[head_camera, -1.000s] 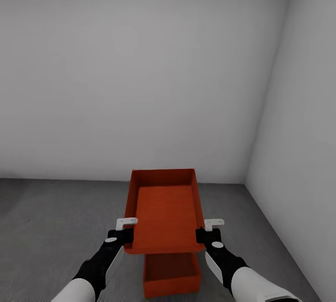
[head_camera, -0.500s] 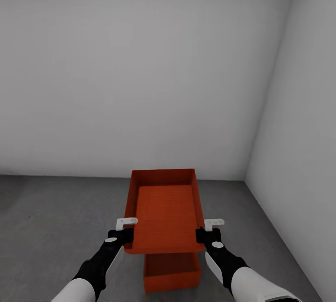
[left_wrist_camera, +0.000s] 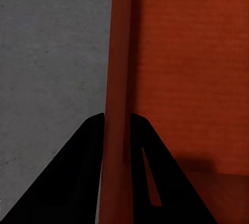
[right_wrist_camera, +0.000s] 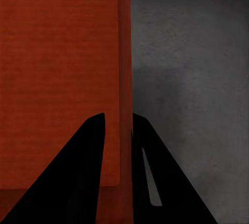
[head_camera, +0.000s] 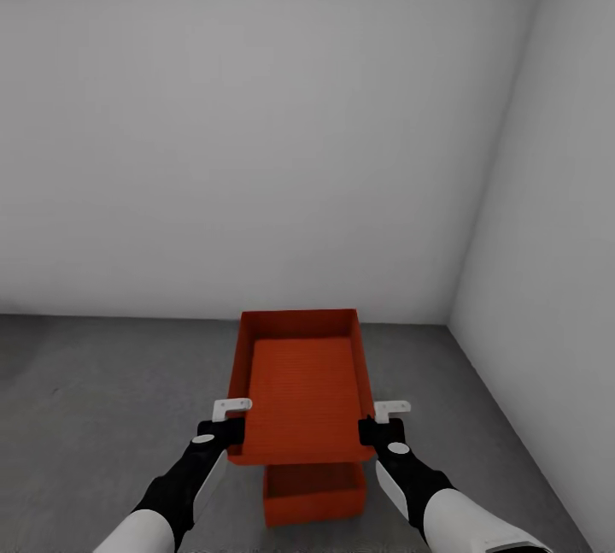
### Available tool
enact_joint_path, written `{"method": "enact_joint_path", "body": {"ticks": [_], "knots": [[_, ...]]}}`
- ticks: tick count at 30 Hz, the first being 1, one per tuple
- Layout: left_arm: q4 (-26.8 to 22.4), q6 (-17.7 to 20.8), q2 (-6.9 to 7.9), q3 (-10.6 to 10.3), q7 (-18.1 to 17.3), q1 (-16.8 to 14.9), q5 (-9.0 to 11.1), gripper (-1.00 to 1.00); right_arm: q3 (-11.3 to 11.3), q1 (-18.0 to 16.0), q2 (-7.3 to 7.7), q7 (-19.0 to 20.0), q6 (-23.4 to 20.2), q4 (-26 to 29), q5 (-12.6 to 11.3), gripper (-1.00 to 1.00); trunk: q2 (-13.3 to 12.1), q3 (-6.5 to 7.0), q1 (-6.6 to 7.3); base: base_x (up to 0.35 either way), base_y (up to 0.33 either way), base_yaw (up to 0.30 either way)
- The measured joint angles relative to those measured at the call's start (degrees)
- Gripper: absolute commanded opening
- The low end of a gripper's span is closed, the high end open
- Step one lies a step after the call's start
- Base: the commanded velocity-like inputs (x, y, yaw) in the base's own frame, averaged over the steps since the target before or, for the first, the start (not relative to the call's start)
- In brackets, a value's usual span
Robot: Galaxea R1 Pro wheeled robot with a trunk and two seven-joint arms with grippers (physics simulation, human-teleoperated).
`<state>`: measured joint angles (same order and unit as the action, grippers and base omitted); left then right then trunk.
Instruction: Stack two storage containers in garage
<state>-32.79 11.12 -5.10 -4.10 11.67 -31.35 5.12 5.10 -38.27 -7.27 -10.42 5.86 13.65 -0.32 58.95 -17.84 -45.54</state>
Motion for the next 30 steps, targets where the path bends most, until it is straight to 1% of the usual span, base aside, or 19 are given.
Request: {"method": "enact_joint_path", "body": {"ticks": [7, 14, 18, 22, 30], "knots": [[0.05, -0.05, -0.01, -0.11, 0.01, 0.00, 0.02, -1.00, 0.01, 0.00, 0.06, 0.08, 0.00, 0.00, -0.04, -1.00, 0.00, -0.65, 0.01, 0.026, 0.000, 0.000], [0.36, -0.43, -0.02, 0.12, -0.20, 0.00, 0.04, -1.00, 0.01, 0.01, 0.04, 0.03, 0.02, 0.01, 0.21, -1.00, 0.01, -1.30, 0.03, 0.273, 0.000, 0.000], [0.37, -0.44, -0.02, 0.13, -0.21, 0.00, 0.03, -1.00, 0.71, 0.01, 0.09, -0.14, -0.01, 0.02, -0.39, -1.00, 0.01, -1.67, 0.03, 0.317, 0.000, 0.000], [0.37, -0.43, -0.02, 0.15, -0.23, 0.00, 0.01, -1.00, 0.88, 0.01, 0.10, -0.20, -0.02, 0.02, -0.53, -1.00, 0.01, -2.04, 0.03, 0.301, 0.000, 0.000], [0.32, -0.37, -0.02, 0.17, -0.23, 0.00, -0.04, -1.00, 0.89, 0.01, 0.09, -0.21, -0.02, 0.02, -0.58, -1.00, 0.00, -2.77, 0.00, 0.058, 0.000, 0.000]]}}
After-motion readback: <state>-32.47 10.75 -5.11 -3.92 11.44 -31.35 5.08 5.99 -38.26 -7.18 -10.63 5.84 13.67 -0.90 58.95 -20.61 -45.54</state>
